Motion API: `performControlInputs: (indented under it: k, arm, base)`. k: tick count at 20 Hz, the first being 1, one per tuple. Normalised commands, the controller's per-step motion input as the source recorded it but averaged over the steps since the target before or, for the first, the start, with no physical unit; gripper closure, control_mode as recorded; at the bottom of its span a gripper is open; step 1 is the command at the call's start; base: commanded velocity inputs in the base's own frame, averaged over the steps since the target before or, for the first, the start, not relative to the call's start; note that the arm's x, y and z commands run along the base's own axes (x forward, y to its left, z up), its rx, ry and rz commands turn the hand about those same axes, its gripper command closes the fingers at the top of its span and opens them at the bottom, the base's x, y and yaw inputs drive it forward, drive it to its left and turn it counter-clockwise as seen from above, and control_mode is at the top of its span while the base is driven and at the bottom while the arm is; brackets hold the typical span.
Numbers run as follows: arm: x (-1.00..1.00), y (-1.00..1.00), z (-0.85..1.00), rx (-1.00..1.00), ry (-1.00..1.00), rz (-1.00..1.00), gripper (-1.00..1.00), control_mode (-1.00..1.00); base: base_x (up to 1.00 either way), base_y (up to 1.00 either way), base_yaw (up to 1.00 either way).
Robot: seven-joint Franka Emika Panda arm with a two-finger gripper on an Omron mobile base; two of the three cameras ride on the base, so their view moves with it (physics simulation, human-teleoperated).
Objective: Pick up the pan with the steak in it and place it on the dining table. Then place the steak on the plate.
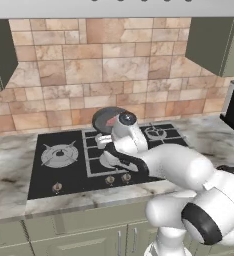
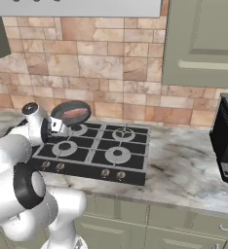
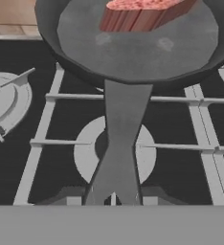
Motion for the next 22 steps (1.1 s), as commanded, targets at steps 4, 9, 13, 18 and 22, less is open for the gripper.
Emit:
performControlInputs:
  k: [4, 9, 13, 18, 22]
  arm:
    - [-0.85, -0.06, 0.68, 0.0, -0.02, -0.01, 1.0, -1.0]
    - [-0.86, -0.01, 0.67, 0.0, 0.02, 0.0, 1.0, -1.0]
    - [-0.92, 0.0, 0.68, 0.0, 0.02, 0.01, 1.0, -1.0]
    - [-0.92, 0.0, 0.57, -0.02, 0.06, 0.06, 1.0, -1.0]
    - [-0.94, 0.0, 0.22, -0.04, 0.05, 0.15, 1.0, -1.0]
  base:
    - [0.0, 0.0, 0.0]
    - [0.0, 0.0, 0.0]
    - [0.0, 0.0, 0.0]
    - [0.0, 0.0, 0.0]
    - [0.0, 0.0, 0.0]
